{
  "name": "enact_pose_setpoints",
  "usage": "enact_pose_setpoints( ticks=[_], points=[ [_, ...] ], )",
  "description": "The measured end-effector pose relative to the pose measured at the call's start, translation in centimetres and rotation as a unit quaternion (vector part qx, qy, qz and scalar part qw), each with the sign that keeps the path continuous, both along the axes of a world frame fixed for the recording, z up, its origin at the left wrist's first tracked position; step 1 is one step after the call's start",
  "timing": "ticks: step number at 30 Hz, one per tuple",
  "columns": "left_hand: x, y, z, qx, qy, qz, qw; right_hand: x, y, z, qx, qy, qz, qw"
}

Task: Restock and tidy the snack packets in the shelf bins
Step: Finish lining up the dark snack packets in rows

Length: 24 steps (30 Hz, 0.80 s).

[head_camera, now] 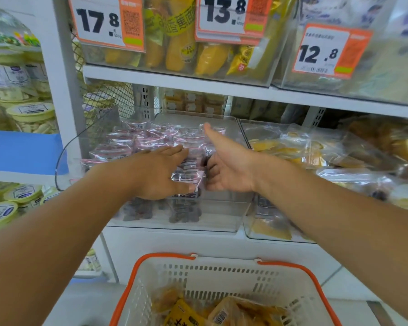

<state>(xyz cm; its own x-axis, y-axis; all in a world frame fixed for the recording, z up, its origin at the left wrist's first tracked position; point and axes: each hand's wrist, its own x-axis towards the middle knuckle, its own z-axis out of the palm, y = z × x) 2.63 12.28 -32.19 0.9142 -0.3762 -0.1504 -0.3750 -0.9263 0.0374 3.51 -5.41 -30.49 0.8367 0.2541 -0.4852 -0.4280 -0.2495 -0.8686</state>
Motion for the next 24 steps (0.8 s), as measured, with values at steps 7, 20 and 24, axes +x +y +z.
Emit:
enact_pose_setpoints(
  ticks=[7,20,24],
  points=[
    [-2.2,-5.4,1.4,-0.263,-0.193,-0.074,0.942,-6.1,-13.4,5.6,-0.515,-0.509,0.112,0.681],
    [-0.1,-15.4,-1.1,0.0,-0.25,-0.224,0.942,-3.3,-18.1,-0.4,-0.625,-0.344,0.217,0.667],
    [0.9,-17.6,0.7,0.134,-0.189,-0.164,0.959,-2.1,-20.2,-0.4,-0.66,-0.272,0.24,0.658]
  ],
)
